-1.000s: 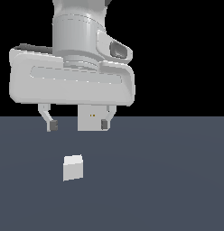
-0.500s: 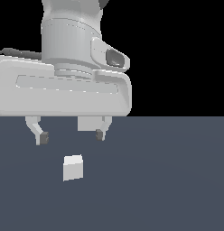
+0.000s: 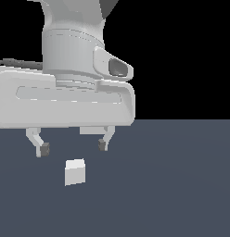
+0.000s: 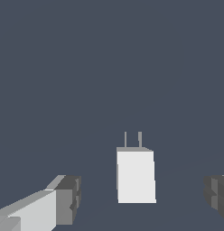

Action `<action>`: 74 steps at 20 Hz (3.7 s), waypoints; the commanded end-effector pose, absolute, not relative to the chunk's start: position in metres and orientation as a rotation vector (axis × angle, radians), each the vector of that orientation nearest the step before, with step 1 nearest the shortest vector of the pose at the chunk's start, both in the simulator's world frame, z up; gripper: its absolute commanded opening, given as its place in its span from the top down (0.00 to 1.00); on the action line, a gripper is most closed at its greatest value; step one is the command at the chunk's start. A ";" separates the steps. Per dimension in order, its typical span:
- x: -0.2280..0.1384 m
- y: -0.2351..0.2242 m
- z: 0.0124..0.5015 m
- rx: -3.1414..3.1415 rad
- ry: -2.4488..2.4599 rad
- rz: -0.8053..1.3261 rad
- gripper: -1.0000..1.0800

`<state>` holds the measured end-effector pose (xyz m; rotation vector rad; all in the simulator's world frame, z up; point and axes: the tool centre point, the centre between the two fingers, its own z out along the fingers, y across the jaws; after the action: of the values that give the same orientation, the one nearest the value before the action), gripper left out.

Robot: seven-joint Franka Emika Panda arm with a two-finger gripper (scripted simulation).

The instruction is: Plug the charger into the wall socket.

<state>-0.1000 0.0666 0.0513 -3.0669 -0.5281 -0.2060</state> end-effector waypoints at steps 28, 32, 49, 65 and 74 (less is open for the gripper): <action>-0.096 0.068 0.016 -3.072 -0.502 -0.207 1.00; -0.087 0.071 0.024 -3.084 -0.438 -0.209 1.00; -0.007 0.077 0.088 -3.136 0.071 -0.213 1.00; 0.010 0.073 0.100 -3.137 0.177 -0.211 1.00; 0.019 0.072 0.100 -3.137 0.177 -0.211 1.00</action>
<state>0.0157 0.0727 0.0997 -3.1373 0.1768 -0.2103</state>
